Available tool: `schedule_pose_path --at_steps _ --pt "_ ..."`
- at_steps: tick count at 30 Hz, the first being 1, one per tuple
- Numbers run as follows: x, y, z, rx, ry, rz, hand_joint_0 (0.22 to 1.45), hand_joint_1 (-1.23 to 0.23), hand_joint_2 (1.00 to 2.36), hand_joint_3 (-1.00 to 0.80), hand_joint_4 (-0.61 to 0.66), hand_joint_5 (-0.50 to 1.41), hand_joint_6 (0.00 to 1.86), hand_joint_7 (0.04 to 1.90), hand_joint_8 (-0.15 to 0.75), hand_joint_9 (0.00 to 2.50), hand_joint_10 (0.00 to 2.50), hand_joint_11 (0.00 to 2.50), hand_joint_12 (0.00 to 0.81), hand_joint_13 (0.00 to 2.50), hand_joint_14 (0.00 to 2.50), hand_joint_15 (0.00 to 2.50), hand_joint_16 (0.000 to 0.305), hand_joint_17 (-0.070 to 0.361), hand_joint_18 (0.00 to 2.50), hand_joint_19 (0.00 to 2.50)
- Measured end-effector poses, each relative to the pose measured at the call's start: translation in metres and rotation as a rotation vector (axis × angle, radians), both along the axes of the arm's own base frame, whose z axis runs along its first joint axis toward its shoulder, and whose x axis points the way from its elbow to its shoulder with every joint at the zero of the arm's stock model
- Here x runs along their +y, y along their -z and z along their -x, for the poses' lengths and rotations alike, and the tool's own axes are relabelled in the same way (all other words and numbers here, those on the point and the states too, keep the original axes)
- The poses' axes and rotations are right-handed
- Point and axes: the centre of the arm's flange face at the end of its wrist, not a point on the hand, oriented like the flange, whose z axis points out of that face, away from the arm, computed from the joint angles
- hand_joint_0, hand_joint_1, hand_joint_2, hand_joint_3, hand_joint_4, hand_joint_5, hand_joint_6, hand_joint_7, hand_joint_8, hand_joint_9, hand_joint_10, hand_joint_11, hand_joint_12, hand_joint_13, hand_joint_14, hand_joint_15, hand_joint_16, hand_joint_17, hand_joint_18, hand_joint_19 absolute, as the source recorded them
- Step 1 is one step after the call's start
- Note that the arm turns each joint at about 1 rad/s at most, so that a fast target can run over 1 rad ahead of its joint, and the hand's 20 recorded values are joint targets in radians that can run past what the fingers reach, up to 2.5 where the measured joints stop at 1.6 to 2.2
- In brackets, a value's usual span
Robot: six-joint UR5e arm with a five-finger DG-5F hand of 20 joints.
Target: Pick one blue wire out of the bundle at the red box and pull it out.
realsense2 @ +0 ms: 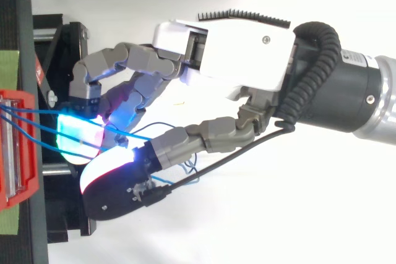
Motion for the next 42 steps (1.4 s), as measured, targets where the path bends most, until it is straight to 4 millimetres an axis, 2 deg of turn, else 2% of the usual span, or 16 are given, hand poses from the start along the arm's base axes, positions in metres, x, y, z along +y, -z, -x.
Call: schedule_pose_path --at_steps 3,5,8,10,16,24,30,36,41,42 --pt "0.0 -0.0001 0.0 0.0 0.0 0.0 0.58 -0.69 1.02 -0.19 0.21 -0.11 0.83 0.85 0.269 1.1 0.03 0.62 0.353 0.74 0.02 0.42 0.053 0.12 0.63 0.67" --pt "0.0 -0.0001 0.0 0.0 0.0 0.0 0.58 -0.72 1.02 -0.15 0.22 -0.11 0.85 0.83 0.283 1.13 0.03 0.67 0.364 0.75 0.02 0.42 0.056 0.125 0.65 0.65" --pt "-0.0004 -0.0001 0.0 0.0 0.001 0.0 0.6 -0.79 1.02 -0.14 0.14 -0.12 0.88 0.78 0.277 1.11 0.02 0.72 0.358 0.74 0.02 0.43 0.054 0.121 0.63 0.66" --pt "-0.0006 -0.0001 0.0001 0.0 0.001 0.0 0.63 -0.86 1.02 -0.16 0.07 -0.15 0.91 0.73 0.268 1.07 0.03 0.76 0.355 0.72 0.02 0.43 0.054 0.121 0.62 0.65" --pt "-0.0008 -0.0001 0.0001 0.0 0.001 -0.001 0.7 -0.97 1.01 -0.32 0.11 -0.17 0.94 0.67 0.264 1.01 0.02 0.79 0.352 0.69 0.02 0.42 0.054 0.12 0.61 0.61" --pt "-0.0004 0.0001 -0.0003 -0.002 0.0 0.0 0.82 -0.97 1.01 -0.41 0.08 -0.18 0.96 0.7 0.259 1.01 0.03 0.84 0.344 0.69 0.02 0.43 0.053 0.119 0.62 0.61" --pt "0.0002 -0.0014 -0.0018 -0.018 0.0 -0.002 0.84 -0.96 1.0 -0.46 0.11 -0.18 0.97 0.67 0.256 1.01 0.03 0.82 0.34 0.7 0.02 0.44 0.053 0.118 0.62 0.64" --pt "0.0002 -0.0032 -0.0031 -0.033 0.001 -0.002 0.79 -0.96 1.0 -0.5 0.21 -0.17 0.95 0.66 0.255 1.02 0.03 0.82 0.342 0.72 0.02 0.42 0.053 0.119 0.67 0.59" --pt "0.0007 -0.004 -0.0036 -0.039 0.0 -0.003 0.66 -0.95 1.0 -0.5 0.19 -0.15 0.92 0.7 0.252 1.05 0.03 0.76 0.342 0.73 0.02 0.43 0.052 0.118 0.67 0.61" --pt "0.0008 -0.0038 -0.0037 -0.04 0.0 -0.003 0.61 -0.89 1.0 -0.5 0.19 -0.14 0.9 0.72 0.251 1.06 0.02 0.73 0.342 0.74 0.02 0.44 0.052 0.118 0.67 0.63"
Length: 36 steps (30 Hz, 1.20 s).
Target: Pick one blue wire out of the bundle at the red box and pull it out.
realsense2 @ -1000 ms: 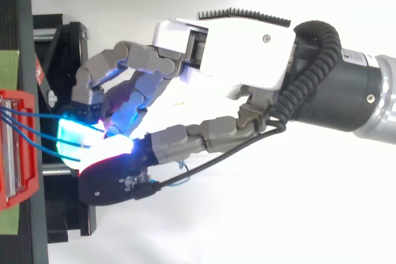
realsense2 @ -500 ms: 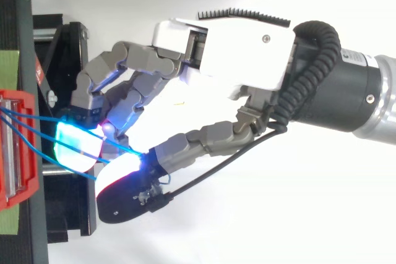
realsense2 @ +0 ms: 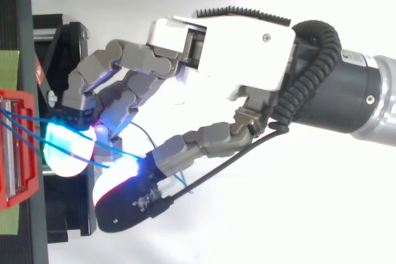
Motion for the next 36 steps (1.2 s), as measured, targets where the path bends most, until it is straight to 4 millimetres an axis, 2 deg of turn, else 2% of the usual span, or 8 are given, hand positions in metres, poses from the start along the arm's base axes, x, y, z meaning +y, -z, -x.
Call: schedule_pose_path --at_steps 2,4,9,14,19,30,34,36 --pt "0.0001 0.0 0.0 0.0 -0.001 0.0 0.56 -0.79 1.0 -0.5 0.2 -0.13 0.86 0.75 0.26 1.08 0.03 0.68 0.35 0.75 0.02 0.43 0.053 0.12 0.68 0.64" --pt "0.0002 -0.0001 0.0 0.0 -0.001 0.0 0.54 -0.65 1.0 -0.5 0.2 -0.1 0.78 0.87 0.258 1.1 0.02 0.62 0.356 0.77 0.02 0.43 0.055 0.124 0.68 0.66" --pt "0.0003 -0.0001 -0.0001 -0.001 -0.001 0.0 0.59 -0.51 1.0 -0.45 0.18 -0.07 0.68 1.02 0.249 1.11 0.02 0.6 0.354 0.77 0.02 0.44 0.053 0.12 0.65 0.69" --pt "0.0002 -0.0003 -0.0001 -0.002 0.0 0.0 0.62 -0.56 1.01 -0.31 0.18 -0.06 0.63 1.1 0.259 1.13 0.02 0.63 0.357 0.78 0.02 0.44 0.054 0.121 0.66 0.7" --pt "0.0002 -0.0001 -0.0001 -0.001 0.0 0.0 0.6 -0.65 1.02 -0.19 0.2 -0.09 0.69 0.97 0.269 1.12 0.03 0.69 0.366 0.78 0.02 0.45 0.055 0.123 0.67 0.69" --pt "0.0005 -0.0005 0.0 -0.001 -0.001 0.0 0.61 -0.81 1.02 -0.23 0.2 -0.14 0.82 0.79 0.267 1.06 0.03 0.73 0.361 0.76 0.02 0.45 0.054 0.121 0.65 0.68" --pt "0.0005 -0.0002 0.0 0.0 -0.001 0.0 0.62 -0.82 1.02 -0.27 0.22 -0.15 0.85 0.74 0.261 1.06 0.03 0.74 0.355 0.75 0.02 0.45 0.054 0.121 0.65 0.69" --pt "0.0004 -0.0004 0.0 -0.001 0.0 0.0 0.6 -0.78 1.02 -0.28 0.21 -0.14 0.85 0.77 0.265 1.09 0.02 0.71 0.358 0.76 0.02 0.45 0.054 0.121 0.66 0.7"
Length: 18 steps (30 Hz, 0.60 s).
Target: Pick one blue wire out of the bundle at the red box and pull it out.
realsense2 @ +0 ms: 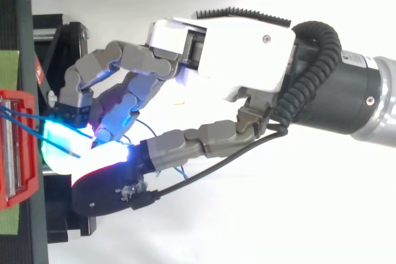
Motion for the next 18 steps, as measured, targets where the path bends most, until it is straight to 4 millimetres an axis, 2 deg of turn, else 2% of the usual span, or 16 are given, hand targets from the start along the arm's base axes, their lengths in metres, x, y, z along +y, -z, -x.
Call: schedule_pose_path --at_steps 2,5,8,10,15,18 --pt "-0.0001 0.0001 0.0 0.0 0.0 0.0 0.59 -0.74 1.02 -0.29 0.2 -0.13 0.84 0.79 0.273 1.12 0.03 0.71 0.361 0.78 0.02 0.44 0.054 0.122 0.68 0.69" --pt "-0.0002 0.0 0.0 0.0 0.0 0.0 0.58 -0.62 1.01 -0.28 0.19 -0.11 0.81 0.84 0.265 1.14 0.02 0.66 0.363 0.79 0.02 0.44 0.055 0.123 0.68 0.7" --pt "0.0001 -0.0001 0.0 0.0 0.0 0.0 0.58 -0.52 1.01 -0.27 0.19 -0.08 0.74 0.94 0.268 1.17 0.02 0.61 0.375 0.81 0.02 0.44 0.057 0.128 0.69 0.7" --pt "0.0 0.0002 -0.0001 0.0 -0.001 0.0 0.59 -0.47 1.01 -0.24 0.19 -0.06 0.66 1.08 0.27 1.17 0.02 0.57 0.379 0.82 0.02 0.44 0.059 0.132 0.7 0.7" --pt "0.0004 0.0 0.0 0.0 -0.001 0.0 0.61 -0.49 1.01 -0.18 0.23 -0.05 0.6 1.17 0.283 1.2 0.02 0.57 0.393 0.84 0.02 0.43 0.062 0.139 0.74 0.69" --pt "0.0007 0.0002 -0.0001 0.0 -0.001 0.001 0.61 -0.58 1.02 -0.12 0.23 -0.04 0.57 1.23 0.291 1.21 0.02 0.6 0.395 0.85 0.02 0.43 0.061 0.138 0.75 0.69"
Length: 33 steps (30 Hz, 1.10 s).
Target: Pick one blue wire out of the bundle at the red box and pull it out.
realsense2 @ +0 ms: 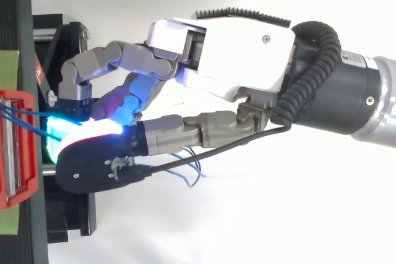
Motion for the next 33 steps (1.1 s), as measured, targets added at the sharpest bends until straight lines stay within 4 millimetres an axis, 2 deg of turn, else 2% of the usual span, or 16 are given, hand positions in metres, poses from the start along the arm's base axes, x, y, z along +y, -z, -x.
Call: schedule_pose_path --at_steps 5,6,7,12,24,27,28,29,31,32,33 --pt "0.0013 -0.0003 -0.0002 -0.002 -0.001 0.001 0.59 -0.71 1.01 -0.08 0.26 -0.06 0.62 1.08 0.303 1.2 0.02 0.65 0.409 0.85 0.02 0.43 0.065 0.145 0.76 0.67" --pt "0.0015 -0.0004 -0.0003 -0.002 -0.002 0.001 0.59 -0.75 1.01 -0.09 0.26 -0.08 0.65 1.03 0.301 1.18 0.03 0.67 0.408 0.84 0.02 0.44 0.065 0.145 0.77 0.67" --pt "0.0015 -0.0005 -0.0004 -0.003 -0.002 0.002 0.59 -0.81 1.01 -0.1 0.25 -0.1 0.74 0.88 0.298 1.17 0.02 0.71 0.403 0.83 0.02 0.44 0.064 0.144 0.76 0.67" --pt "0.0018 -0.0006 -0.0006 -0.004 -0.002 0.002 0.61 -0.88 1.02 -0.17 0.2 -0.13 0.79 0.82 0.262 1.1 0.03 0.77 0.359 0.76 0.02 0.46 0.054 0.123 0.66 0.7" --pt "0.0015 -0.0007 -0.0005 -0.005 -0.002 -0.002 0.7 -0.97 1.02 -0.32 0.18 -0.15 0.85 0.65 0.249 1.02 0.03 0.75 0.346 0.73 0.02 0.44 0.053 0.119 0.67 0.66" --pt "0.0015 -0.0009 -0.0005 -0.006 -0.002 -0.002 0.66 -0.95 1.01 -0.35 0.27 -0.14 0.82 0.73 0.247 1.03 0.02 0.69 0.342 0.73 0.02 0.44 0.053 0.119 0.67 0.65" --pt "0.0015 -0.0008 -0.0005 -0.006 -0.002 -0.002 0.64 -0.91 1.01 -0.37 0.25 -0.11 0.76 0.86 0.245 1.04 0.02 0.63 0.344 0.74 0.02 0.43 0.053 0.118 0.66 0.68" --pt "0.0014 -0.0007 -0.0006 -0.006 -0.002 -0.003 0.63 -0.9 1.01 -0.38 0.25 -0.1 0.74 0.91 0.246 1.05 0.02 0.62 0.344 0.74 0.02 0.42 0.052 0.118 0.66 0.67" --pt "0.0008 -0.0009 -0.0005 -0.007 -0.001 -0.003 0.6 -0.77 1.01 -0.36 0.26 -0.06 0.63 1.12 0.244 1.07 0.02 0.53 0.339 0.76 0.02 0.42 0.053 0.119 0.67 0.68" --pt "0.0007 -0.0009 -0.0005 -0.007 -0.001 -0.003 0.6 -0.74 1.01 -0.35 0.26 -0.06 0.6 1.16 0.242 1.08 0.02 0.5 0.344 0.77 0.02 0.42 0.052 0.118 0.67 0.69" --pt "0.0006 -0.001 -0.0005 -0.007 -0.001 -0.003 0.6 -0.66 1.01 -0.32 0.25 -0.04 0.51 1.33 0.236 1.09 0.02 0.47 0.346 0.78 0.02 0.42 0.052 0.118 0.67 0.69"
